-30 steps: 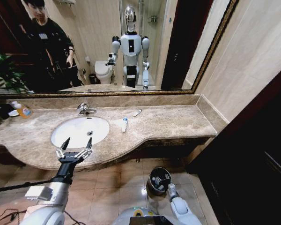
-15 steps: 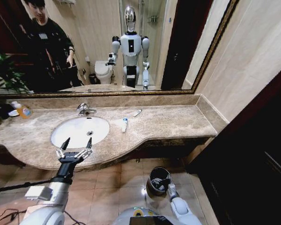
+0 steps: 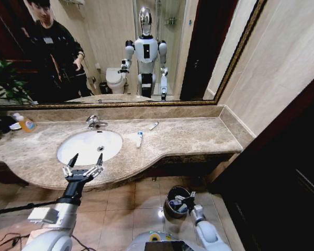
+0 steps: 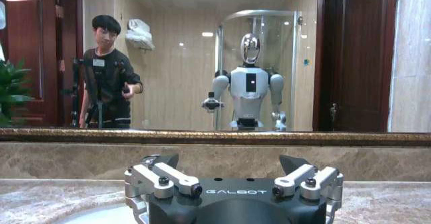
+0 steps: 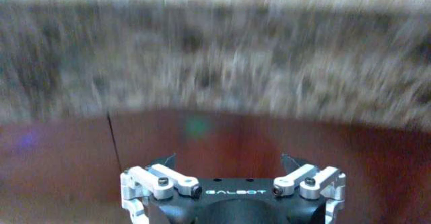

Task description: Pick up the trash from the sink and place it in the trash bin.

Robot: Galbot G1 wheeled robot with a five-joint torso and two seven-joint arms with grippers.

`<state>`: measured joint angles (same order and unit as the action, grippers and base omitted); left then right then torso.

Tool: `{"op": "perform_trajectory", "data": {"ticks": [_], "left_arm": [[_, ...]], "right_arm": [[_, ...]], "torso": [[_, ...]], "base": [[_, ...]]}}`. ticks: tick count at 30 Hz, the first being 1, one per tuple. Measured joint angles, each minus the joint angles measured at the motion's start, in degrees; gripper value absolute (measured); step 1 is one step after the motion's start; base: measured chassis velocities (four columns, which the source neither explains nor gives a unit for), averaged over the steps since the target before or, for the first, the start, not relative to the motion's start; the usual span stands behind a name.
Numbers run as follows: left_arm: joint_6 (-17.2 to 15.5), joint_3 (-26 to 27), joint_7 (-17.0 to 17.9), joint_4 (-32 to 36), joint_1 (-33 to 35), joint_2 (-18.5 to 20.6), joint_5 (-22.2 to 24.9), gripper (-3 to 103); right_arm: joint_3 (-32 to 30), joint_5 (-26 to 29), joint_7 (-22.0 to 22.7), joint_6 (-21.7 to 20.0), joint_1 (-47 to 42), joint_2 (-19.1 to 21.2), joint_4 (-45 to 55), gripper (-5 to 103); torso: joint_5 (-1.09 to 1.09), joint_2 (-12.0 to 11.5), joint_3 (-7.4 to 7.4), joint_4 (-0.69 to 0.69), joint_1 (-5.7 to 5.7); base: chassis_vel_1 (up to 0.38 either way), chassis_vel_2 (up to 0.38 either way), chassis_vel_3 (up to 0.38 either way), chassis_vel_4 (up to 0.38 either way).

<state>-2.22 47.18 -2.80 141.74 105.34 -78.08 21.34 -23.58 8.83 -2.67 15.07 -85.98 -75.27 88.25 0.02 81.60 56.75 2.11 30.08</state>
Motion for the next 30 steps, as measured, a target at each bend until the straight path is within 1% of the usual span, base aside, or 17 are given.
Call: {"op": "perform_trajectory", "data": {"ticks": [2,4,5,7,8,9,12,13,16,17,20,21,23,25,26,29,30], "left_arm": [[0.00,0.00,0.00,-0.01,0.00,0.00,0.00,100],[0.00,0.00,0.00,0.00,0.00,0.00,0.00,100],[0.00,0.00,0.00,0.00,0.00,0.00,0.00,100],[0.00,0.00,0.00,0.00,0.00,0.00,0.00,100],[0.00,0.00,0.00,0.00,0.00,0.00,0.00,100],[0.00,0.00,0.00,0.00,0.00,0.00,0.00,100],[0.00,0.00,0.00,0.00,0.00,0.00,0.00,100],[0.00,0.00,0.00,0.00,0.00,0.00,0.00,100],[0.00,0.00,0.00,0.00,0.00,0.00,0.00,100],[0.00,0.00,0.00,0.00,0.00,0.00,0.00,100],[0.00,0.00,0.00,0.00,0.00,0.00,0.00,100],[0.00,0.00,0.00,0.00,0.00,0.00,0.00,100],[0.00,0.00,0.00,-0.01,0.00,0.00,0.00,100],[0.00,0.00,0.00,0.00,0.00,0.00,0.00,100],[0.00,0.00,0.00,0.00,0.00,0.00,0.00,100],[0.00,0.00,0.00,0.00,0.00,0.00,0.00,100],[0.00,0.00,0.00,0.00,0.00,0.00,0.00,100]], "right_arm": [[0.28,3.30,1.49,-0.63,-4.16,2.15,8.97,100],[0.45,5.44,2.03,-2.70,-7.71,3.40,18.58,100],[0.45,5.44,2.03,-2.70,-7.71,3.40,18.58,100],[0.46,5.53,2.07,-4.77,-8.42,3.63,24.58,100],[0.47,5.05,2.05,-6.02,-7.85,3.51,26.56,100],[0.47,5.05,2.05,-6.02,-7.85,3.51,26.56,100],[1.35,4.92,1.76,-10.79,-4.49,3.34,30.62,100],[1.35,4.92,1.76,-10.79,-4.49,3.34,30.62,100],[3.39,6.14,0.67,-16.43,0.51,4.28,32.24,100],[3.39,6.14,0.67,-16.43,0.51,4.28,32.24,100],[6.57,7.77,-0.63,-20.87,6.73,6.23,31.60,100],[6.57,7.77,-0.63,-20.87,6.73,6.23,31.60,100],[8.57,8.90,-0.74,-22.41,10.43,7.10,30.42,100],[10.68,9.60,-0.89,-23.12,14.57,7.60,28.31,100],[10.68,9.60,-0.89,-23.12,14.57,7.60,28.31,100],[13.61,10.92,-0.83,-24.23,19.77,7.20,25.72,100],[13.61,10.92,-0.83,-24.23,19.77,7.20,25.72,100]], "torso": [[-0.02,0.00,-0.01,0.00,0.00],[-0.01,0.00,-0.01,-0.01,-0.01],[-0.01,0.00,-0.01,-0.01,-0.01],[-0.02,0.00,-0.01,-0.01,-0.02],[-0.02,0.00,-0.01,0.00,-0.01],[-0.02,0.00,-0.01,0.00,-0.01],[-0.02,0.00,0.00,0.00,-0.01],[-0.02,0.00,0.00,0.00,-0.01],[-0.02,0.00,0.00,0.00,0.00],[-0.02,0.00,0.00,0.00,0.00],[-0.02,-0.01,0.00,0.00,0.00],[-0.02,-0.01,0.00,0.00,0.00],[-0.02,-0.01,0.01,0.00,0.00],[-0.02,-0.01,0.00,0.00,0.01],[-0.02,-0.01,0.00,0.00,0.01],[-0.02,-0.01,0.01,0.00,0.01],[-0.02,-0.01,0.01,0.00,0.01]], "base": [[0.000,0.000,0.000,0.000],[0.000,0.000,0.000,0.000],[0.000,0.000,0.000,0.000],[0.000,0.000,0.000,0.000],[0.000,0.000,0.000,0.000],[0.000,0.000,0.000,0.000],[0.000,0.000,0.000,0.000],[0.000,0.000,0.000,0.000],[0.000,0.000,0.000,0.000],[0.000,0.000,0.000,0.000],[0.000,0.000,0.000,0.000],[0.000,0.000,0.000,0.000],[0.000,0.000,0.000,0.000],[0.000,0.000,0.000,0.000],[0.000,0.000,0.000,0.000],[0.000,0.000,0.000,0.000],[0.000,0.000,0.000,0.000]]}}
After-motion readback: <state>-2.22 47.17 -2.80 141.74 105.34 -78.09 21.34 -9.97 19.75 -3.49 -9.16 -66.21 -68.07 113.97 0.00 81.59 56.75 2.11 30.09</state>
